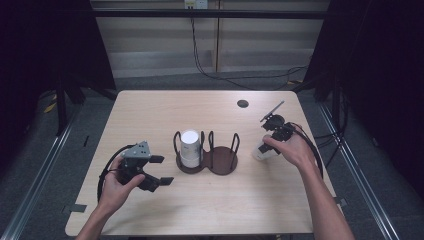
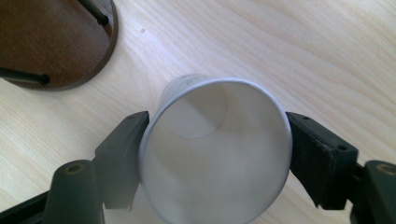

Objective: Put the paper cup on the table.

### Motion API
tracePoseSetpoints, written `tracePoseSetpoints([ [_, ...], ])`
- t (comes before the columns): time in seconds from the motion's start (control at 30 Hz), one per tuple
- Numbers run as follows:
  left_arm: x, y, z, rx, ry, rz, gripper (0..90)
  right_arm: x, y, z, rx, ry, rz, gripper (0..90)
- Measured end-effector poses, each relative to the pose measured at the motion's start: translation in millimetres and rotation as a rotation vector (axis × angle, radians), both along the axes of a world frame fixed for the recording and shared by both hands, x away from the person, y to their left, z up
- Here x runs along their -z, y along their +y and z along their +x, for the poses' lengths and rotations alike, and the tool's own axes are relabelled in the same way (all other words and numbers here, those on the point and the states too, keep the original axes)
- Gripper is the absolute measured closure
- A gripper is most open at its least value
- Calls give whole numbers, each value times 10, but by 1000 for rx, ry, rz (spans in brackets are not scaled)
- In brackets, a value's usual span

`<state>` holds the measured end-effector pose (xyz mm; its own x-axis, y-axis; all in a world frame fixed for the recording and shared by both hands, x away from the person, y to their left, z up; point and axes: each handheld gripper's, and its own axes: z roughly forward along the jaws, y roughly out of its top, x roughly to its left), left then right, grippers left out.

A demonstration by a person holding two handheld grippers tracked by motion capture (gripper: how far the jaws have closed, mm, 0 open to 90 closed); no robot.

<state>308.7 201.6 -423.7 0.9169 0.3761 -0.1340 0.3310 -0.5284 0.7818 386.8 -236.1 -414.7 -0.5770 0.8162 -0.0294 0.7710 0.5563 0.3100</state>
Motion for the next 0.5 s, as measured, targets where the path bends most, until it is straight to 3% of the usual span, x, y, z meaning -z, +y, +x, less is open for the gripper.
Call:
tracePoseSetpoints([
  [0.37,-3,16,5,0,-4,3,168,67,85,89,54,-69,35,221],
  [0.5,19,19,20,2,6,-6,168,92,120,105,59,-62,48,210],
])
